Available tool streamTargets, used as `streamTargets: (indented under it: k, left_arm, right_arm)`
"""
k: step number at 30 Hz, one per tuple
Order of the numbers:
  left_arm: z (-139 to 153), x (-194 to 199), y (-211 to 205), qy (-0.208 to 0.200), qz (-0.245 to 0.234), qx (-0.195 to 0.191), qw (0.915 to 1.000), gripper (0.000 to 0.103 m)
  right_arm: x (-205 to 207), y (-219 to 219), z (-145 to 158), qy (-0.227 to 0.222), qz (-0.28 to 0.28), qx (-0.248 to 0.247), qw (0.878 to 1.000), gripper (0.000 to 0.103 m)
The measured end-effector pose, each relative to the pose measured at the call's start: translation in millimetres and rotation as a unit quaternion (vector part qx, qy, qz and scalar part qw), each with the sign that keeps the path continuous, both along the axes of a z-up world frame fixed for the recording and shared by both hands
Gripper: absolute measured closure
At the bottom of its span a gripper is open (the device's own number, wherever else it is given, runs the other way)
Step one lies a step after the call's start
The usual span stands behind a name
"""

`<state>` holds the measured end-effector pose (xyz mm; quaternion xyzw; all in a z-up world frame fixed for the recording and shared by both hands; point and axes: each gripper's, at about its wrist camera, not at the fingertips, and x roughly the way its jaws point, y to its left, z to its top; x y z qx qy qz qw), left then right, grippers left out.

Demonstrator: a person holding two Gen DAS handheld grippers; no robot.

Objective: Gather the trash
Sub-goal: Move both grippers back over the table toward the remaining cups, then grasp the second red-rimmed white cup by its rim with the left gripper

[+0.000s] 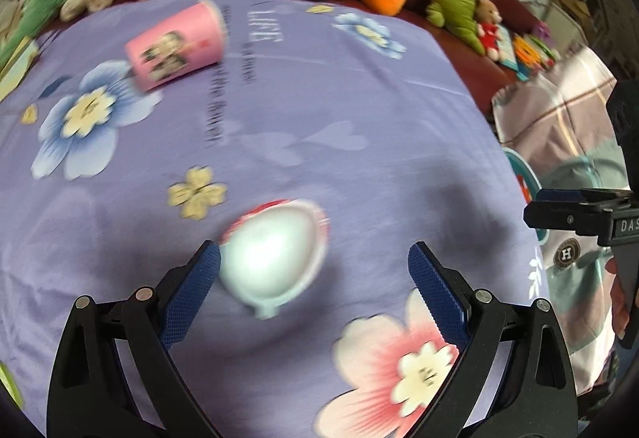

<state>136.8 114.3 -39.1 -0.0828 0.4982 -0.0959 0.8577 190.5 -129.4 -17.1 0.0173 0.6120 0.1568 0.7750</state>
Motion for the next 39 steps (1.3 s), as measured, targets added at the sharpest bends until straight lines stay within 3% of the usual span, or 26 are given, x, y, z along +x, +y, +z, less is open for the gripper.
streamTargets:
  k: [7, 15, 27, 30, 34, 39]
  left_arm:
    - [-9, -11, 35, 0.002, 0.017, 0.004, 0.9998, 0.008]
    - [-16, -9, 43, -0.005, 0.016, 0.003, 0.9999, 0.008]
    - [-25, 5, 24, -0.002, -0.024, 0.014, 0.9996, 0.048]
    - [-27, 5, 22, -0.004, -0.024, 0.018, 0.9995, 0.063]
    - [-29, 6, 25, -0.002, -0.021, 0.006, 0.9998, 0.094]
    - [-26, 7, 41, -0.003, 0.009, 0.0, 1.0, 0.095]
  right_arm:
    - [-3, 48, -6, -0.02, 0.045, -0.019, 0.999, 0.015]
    - [-2, 67, -25, -0.005, 0.033, 0.012, 0.999, 0.015]
    - [10, 71, -32, 0.01, 0.024, 0.014, 1.0, 0.015]
    - [12, 73, -33, 0.015, 0.024, 0.016, 0.999, 0.015]
    - [15, 77, -32, 0.02, 0.023, 0.018, 0.999, 0.015]
    - [21, 88, -29, 0.024, 0.025, 0.021, 0.999, 0.015]
